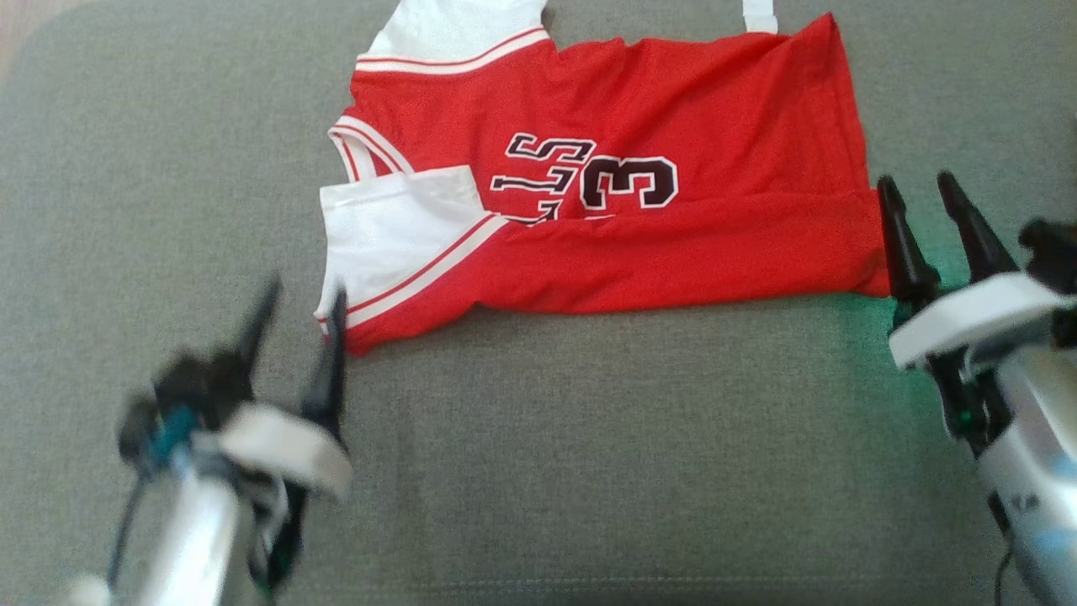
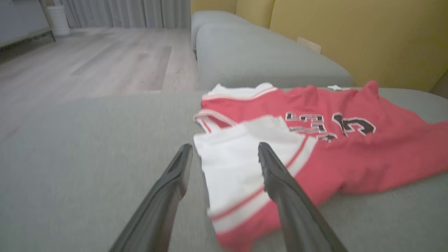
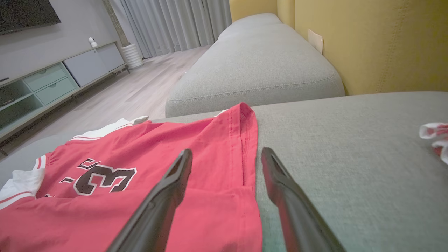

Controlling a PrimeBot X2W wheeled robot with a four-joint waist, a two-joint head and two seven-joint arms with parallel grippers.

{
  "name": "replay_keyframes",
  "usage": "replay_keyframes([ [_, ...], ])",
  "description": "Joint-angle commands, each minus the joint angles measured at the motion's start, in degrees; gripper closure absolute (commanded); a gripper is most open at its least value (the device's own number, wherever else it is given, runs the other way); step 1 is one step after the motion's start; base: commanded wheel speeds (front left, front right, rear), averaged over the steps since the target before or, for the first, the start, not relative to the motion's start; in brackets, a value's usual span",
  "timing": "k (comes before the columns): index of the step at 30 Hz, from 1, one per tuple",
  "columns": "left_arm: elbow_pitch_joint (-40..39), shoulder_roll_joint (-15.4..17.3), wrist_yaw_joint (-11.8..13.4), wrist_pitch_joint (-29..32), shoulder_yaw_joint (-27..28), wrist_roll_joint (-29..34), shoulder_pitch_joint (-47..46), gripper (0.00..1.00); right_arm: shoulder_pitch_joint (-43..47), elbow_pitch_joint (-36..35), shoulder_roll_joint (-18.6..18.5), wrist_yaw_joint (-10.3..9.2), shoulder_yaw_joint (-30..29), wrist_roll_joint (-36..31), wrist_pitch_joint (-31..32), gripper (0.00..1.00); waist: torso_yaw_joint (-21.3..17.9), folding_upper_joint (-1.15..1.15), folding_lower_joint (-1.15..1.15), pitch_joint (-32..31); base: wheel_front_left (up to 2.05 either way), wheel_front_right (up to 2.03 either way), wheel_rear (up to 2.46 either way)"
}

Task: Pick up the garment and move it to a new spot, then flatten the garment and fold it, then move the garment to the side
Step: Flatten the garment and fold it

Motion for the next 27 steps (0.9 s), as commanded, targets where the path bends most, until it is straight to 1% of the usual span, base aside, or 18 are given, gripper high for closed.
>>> replay_keyframes([
  [1, -2.2, -0.1, 0.0, -0.7, 2.3, -0.7, 2.1, 0.0, 2.9, -2.7, -0.1, -0.05, -0.7, -1.0, -0.7, 0.0, -0.2, 0.0, 0.0, -0.8, 0.0, 0.0, 0.0],
  [2, -2.6, -1.5, -0.4, -0.7, 2.5, -1.6, 5.4, 0.0, 5.6, -4.7, 0.6, -0.05, -2.4, -2.0, -0.7, 0.0, -0.4, 0.0, 0.0, -1.4, 0.0, 0.0, 0.0],
  [4, -2.2, -2.5, -0.7, -0.7, 2.9, -2.4, 7.4, 0.0, 8.0, -6.1, 1.5, -0.05, -3.7, -2.7, -0.7, 0.0, -0.6, 0.0, 0.0, -1.8, 0.0, 0.0, 0.0],
  [8, 0.0, -3.9, -1.1, -0.7, 4.2, -4.0, 8.0, 0.0, 10.9, -7.3, 3.2, -0.05, -5.1, -3.7, -0.7, 0.0, -1.3, 0.0, 0.0, -2.4, 0.0, 0.0, 0.0],
  [12, 3.6, -4.4, -1.1, -0.7, 5.7, -4.2, 6.6, 0.0, 11.9, -7.6, 4.2, -0.05, -5.7, -4.1, -0.7, 0.0, -2.1, 0.0, 0.0, -2.5, 0.0, 0.0, 0.0],
  [16, 8.4, -4.6, -1.5, -0.7, 5.8, -4.4, 4.7, 0.0, 12.1, -7.1, 4.6, -0.05, -6.0, -4.1, -0.7, 0.0, -2.7, 0.0, 0.0, -2.2, 0.0, 0.0, 0.0],
  [27, 16.0, -5.1, -1.8, -0.7, 5.8, -4.1, -0.5, 0.0, 10.2, -5.0, 5.0, -0.05, -5.3, -4.0, -0.7, 0.0, -2.4, 0.0, 0.0, -0.4, 0.0, 0.0, 0.0],
])
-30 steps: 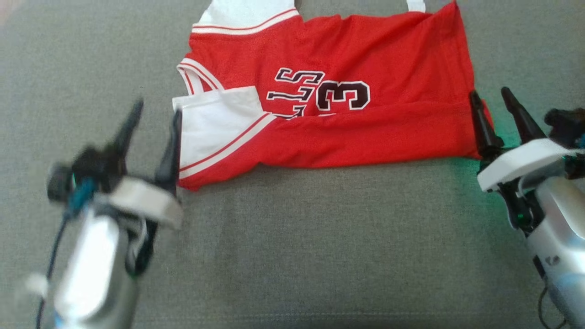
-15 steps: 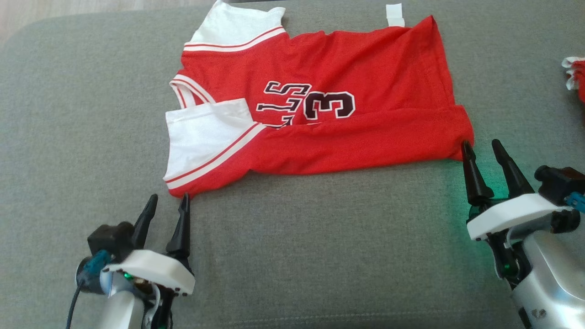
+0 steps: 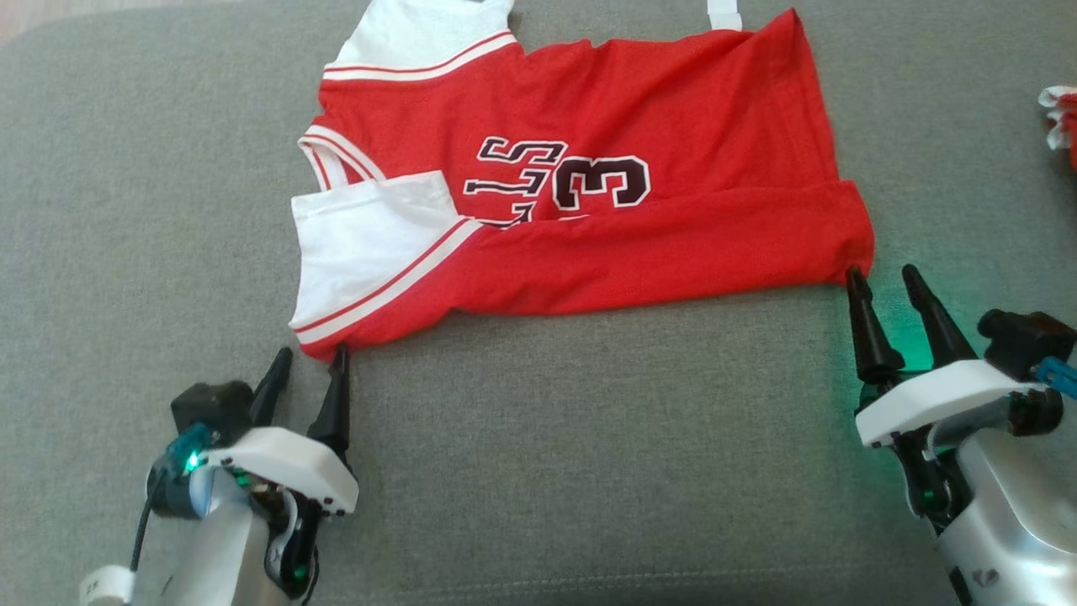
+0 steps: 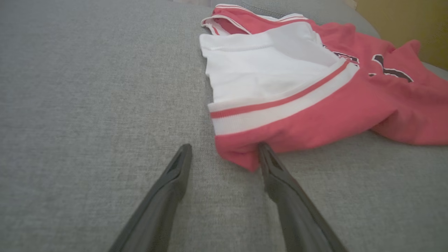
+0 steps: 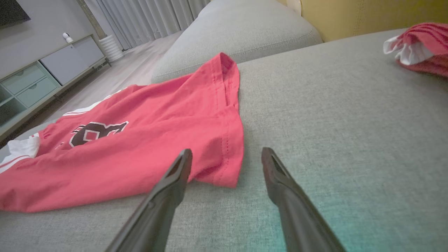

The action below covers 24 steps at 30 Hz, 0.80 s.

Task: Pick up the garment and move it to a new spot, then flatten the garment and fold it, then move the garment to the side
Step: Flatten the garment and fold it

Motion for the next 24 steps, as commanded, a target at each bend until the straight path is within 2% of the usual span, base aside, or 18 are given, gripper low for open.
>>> replay_keyframes([
  [1, -0.9, 0.6, -0.3, -0.7, 1.6, -0.2, -1.9, 0.05, -1.5, -0.9, -0.1, -0.05, 1.2, -0.1, -0.6, 0.0, 0.2, 0.0, 0.0, 0.2, 0.0, 0.0, 0.0],
  [2, -0.6, 0.6, -0.5, -0.7, 1.3, -0.1, -2.2, 0.51, -2.0, -0.3, 0.0, -0.05, 1.5, 0.0, -0.6, 0.0, 0.3, 0.0, 0.0, 0.3, 0.0, 0.0, 0.0],
  [3, -0.4, 0.6, -0.6, -0.7, 1.0, 0.0, -2.5, 0.81, -2.5, 0.4, 0.1, -0.05, 1.7, 0.2, -0.6, 0.0, 0.4, 0.0, 0.0, 0.4, 0.0, 0.0, 0.0],
  [4, -0.3, 0.6, -0.8, -0.7, 0.7, 0.2, -2.8, 1.0, -3.1, 1.2, 0.3, -0.05, 1.9, 0.6, -0.6, 0.0, 0.6, 0.0, 0.0, 0.5, 0.0, 0.0, 0.0],
  [14, -1.1, 2.2, -1.6, -0.7, -0.6, 0.9, -3.4, 1.0, -8.4, 11.1, 1.2, -0.05, 2.0, 5.0, 2.3, 0.0, 2.5, 0.0, 0.0, 0.4, 0.0, 0.0, 0.0],
  [17, -1.3, 2.8, -1.7, -0.7, -0.7, 1.0, -3.2, 1.0, -9.5, 13.3, 1.0, -0.05, 4.0, 4.1, 3.9, 0.0, 2.8, 0.0, 0.0, 0.0, 0.0, 0.0, 0.0],
  [18, -1.4, 3.0, -1.7, -0.7, -0.8, 1.1, -3.1, 1.0, -9.8, 13.6, 1.0, -0.05, 4.4, 4.0, 4.0, 0.04, 2.9, 0.0, 0.0, -0.1, 0.0, 0.0, 0.0],
  [19, -1.5, 3.2, -1.7, -0.7, -0.9, 1.1, -3.0, 1.0, -9.9, 13.9, 1.0, -0.05, 4.6, 4.2, 4.1, 0.22, 2.9, 0.0, 0.0, -0.3, 0.0, 0.0, 0.0],
  [20, -1.6, 3.4, -1.7, -0.7, -0.9, 1.2, -2.9, 1.0, -10.1, 13.9, 1.0, -0.05, 5.0, 4.4, 4.2, 0.64, 2.7, 0.0, 0.0, -0.5, 0.0, 0.0, 0.0],
  [21, -1.7, 3.6, -1.7, -0.7, -0.9, 1.2, -2.7, 1.0, -10.1, 13.8, 1.0, -0.05, 5.5, 4.7, 4.7, 1.0, 2.6, 0.0, 0.0, -0.7, 0.0, 0.0, 0.0],
  [24, -1.9, 4.1, -1.8, -0.7, -1.1, 1.3, -2.1, 1.0, -9.8, 13.2, 0.5, -0.05, 7.3, 5.9, 6.4, 1.0, 2.2, 0.0, 0.0, -1.4, 0.0, 0.0, 0.0],
])
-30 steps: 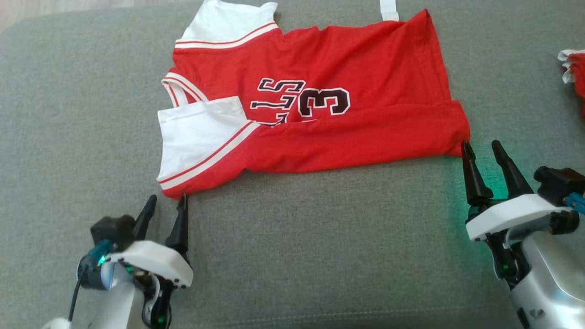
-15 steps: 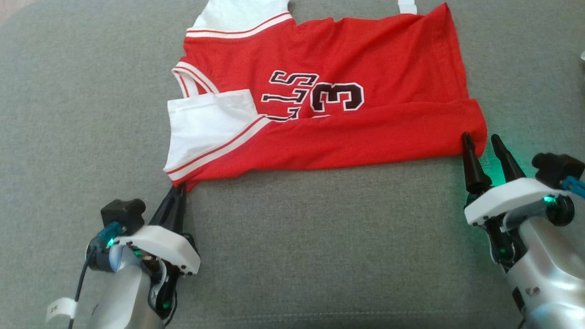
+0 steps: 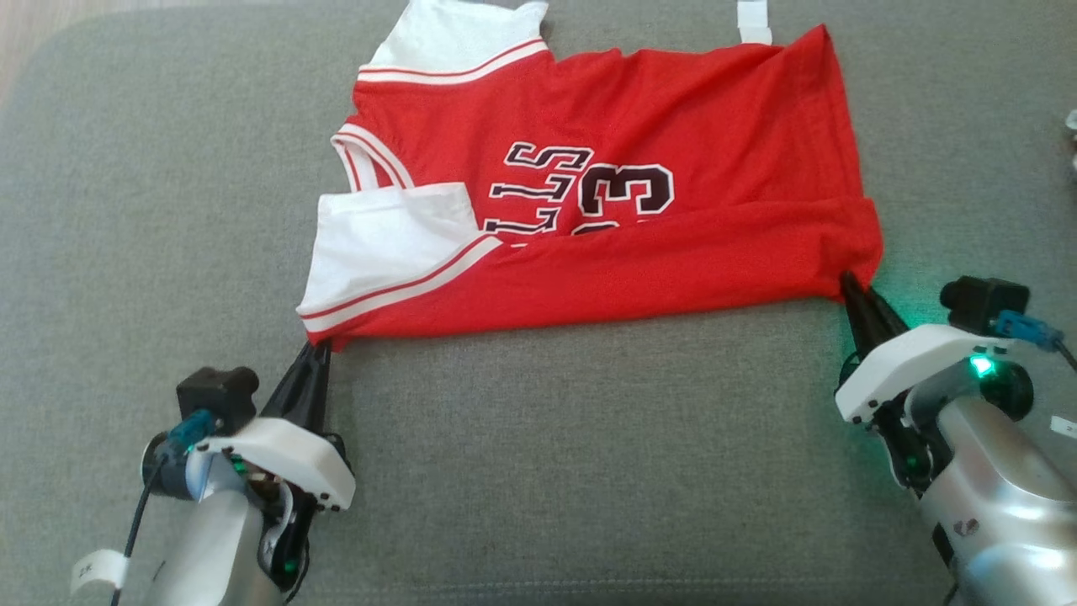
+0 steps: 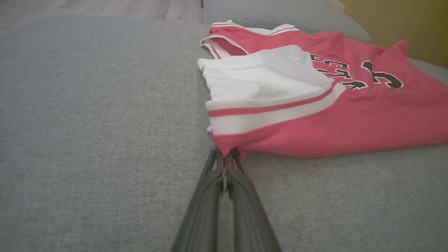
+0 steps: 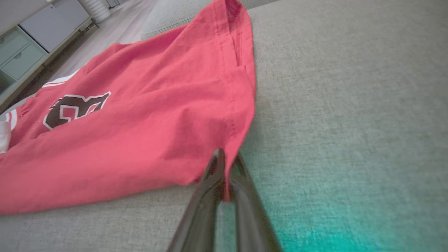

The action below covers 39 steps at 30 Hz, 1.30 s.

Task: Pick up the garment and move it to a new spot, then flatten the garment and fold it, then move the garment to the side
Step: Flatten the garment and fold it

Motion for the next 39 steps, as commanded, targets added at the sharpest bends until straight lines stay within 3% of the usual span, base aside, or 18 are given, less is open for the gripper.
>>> replay_keyframes([
  [1, -1.6, 2.1, -0.3, -0.7, 1.6, 0.7, -0.4, 1.0, -0.1, -1.7, -1.0, -0.05, 1.6, 1.0, 0.4, 1.0, -0.4, 0.0, 0.0, -0.7, 0.0, 0.0, 0.0],
  [14, -4.4, 5.2, -0.3, 0.0, -1.2, -0.3, 4.6, 1.0, 4.1, -5.7, -7.3, -0.05, 4.9, 4.8, 3.0, 1.0, -1.3, 0.0, 0.0, -4.9, 0.0, 0.0, 0.0],
  [30, -25.9, 8.0, 1.1, 8.7, -5.7, -1.7, 23.3, 1.0, 19.8, -17.6, -17.5, -0.05, 2.7, 8.6, 6.9, 1.0, -1.0, 0.0, 0.0, -8.5, 0.0, 0.0, 0.0],
  [36, -30.8, 9.0, 2.3, 11.2, -6.0, -1.9, 26.5, 1.0, 24.1, -22.2, -18.6, -0.05, -0.9, 7.3, 9.3, 1.0, -1.1, 0.0, 0.0, -8.3, 0.0, 0.0, 0.0],
  [38, -30.7, 9.2, 2.5, 11.7, -6.3, -1.6, 26.3, 1.0, 24.7, -23.1, -18.0, -0.05, -2.2, 6.3, 10.2, 0.0, -1.1, 0.0, 0.0, -8.2, 0.0, 0.0, 0.0],
  [39, -30.3, 9.3, 2.6, 12.1, -6.6, -1.1, 25.9, 0.71, 25.0, -23.5, -17.7, -0.05, -2.7, 5.8, 10.6, 0.0, -1.1, 0.0, 0.0, -8.2, 0.0, 0.0, 0.0],
])
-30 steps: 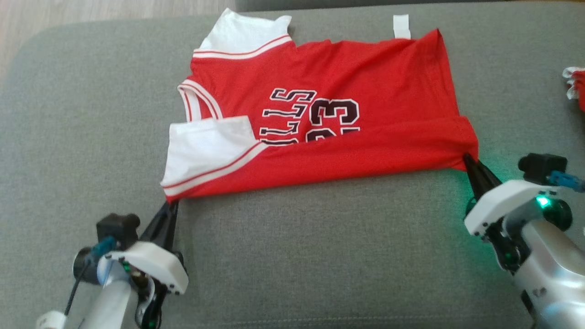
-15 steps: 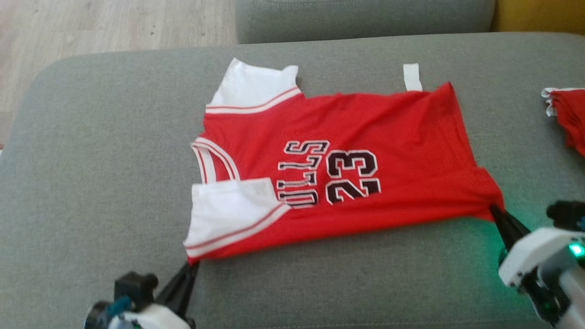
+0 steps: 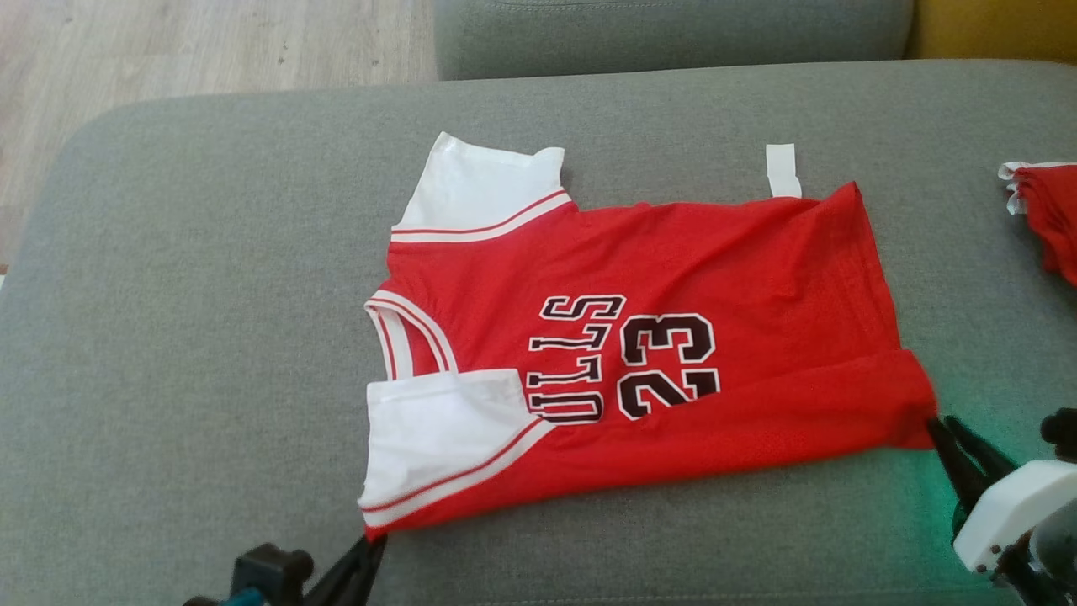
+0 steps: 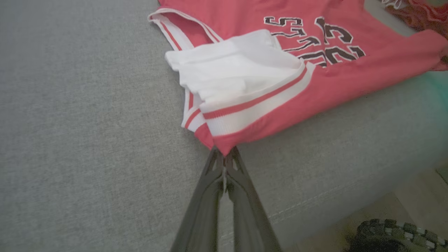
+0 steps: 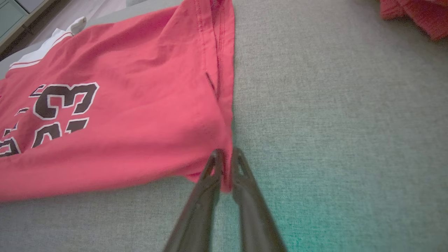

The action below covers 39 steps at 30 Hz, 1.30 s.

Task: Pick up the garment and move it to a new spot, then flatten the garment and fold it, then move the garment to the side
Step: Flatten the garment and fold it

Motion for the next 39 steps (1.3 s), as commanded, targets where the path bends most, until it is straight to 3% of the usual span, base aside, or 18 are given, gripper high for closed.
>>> replay_keyframes([
  [1, -1.0, 1.4, 0.4, 0.2, 1.3, 0.6, -2.5, 0.5, 0.5, -1.8, -1.6, -0.05, -0.6, -0.7, -0.2, 0.0, 0.1, 0.0, 0.0, 0.1, 0.0, 0.0, 0.0],
  [2, -0.6, 1.4, 0.4, 0.4, 0.9, 1.0, -3.1, 0.07, 0.8, -2.3, -1.4, -0.05, -1.3, -1.2, 0.1, 0.0, 0.1, 0.0, 0.0, 0.2, 0.0, 0.0, 0.0],
  [3, -0.2, 1.3, 0.4, 0.4, 0.8, 1.2, -3.7, 0.0, 1.1, -2.9, -1.2, -0.05, -2.1, -1.8, 0.2, 0.0, 0.2, 0.0, 0.0, 0.2, 0.0, 0.0, 0.0],
  [10, -4.9, 2.2, 0.9, 0.9, 3.4, -0.3, -8.8, 0.0, 2.7, -11.3, 0.1, -0.05, -8.3, -6.8, -0.3, 0.0, -0.2, 0.0, 0.0, 1.4, 0.0, 0.0, 0.0],
  [18, -9.5, 6.4, -1.1, 8.0, 5.2, -1.3, -28.6, 0.0, 0.3, -17.0, 4.6, -0.05, -11.5, -11.8, -0.1, 0.0, -0.6, 0.0, 0.0, 7.5, 0.0, 0.0, 0.0],
  [24, 0.2, 9.2, -2.4, 15.7, 1.6, -5.8, -49.7, 0.0, -3.7, -21.5, 6.6, -0.05, -12.7, -14.7, 1.0, 0.0, -2.3, 0.0, 0.0, 14.6, 0.0, 0.0, 0.0],
  [28, 8.5, 12.0, -2.4, 18.9, -4.3, -10.7, -60.8, 0.0, -6.1, -24.0, 7.3, -0.05, -13.0, -16.0, 1.5, 0.0, -4.4, 0.0, 0.0, 18.8, 0.0, 0.0, 0.0],
  [39, 25.7, 17.3, -2.5, 19.4, -16.1, -21.2, -77.7, 0.0, -7.2, -28.4, 9.1, -0.05, -14.9, -17.0, 1.4, 0.0, -9.1, 0.0, 0.0, 26.2, 0.0, 0.0, 0.0],
])
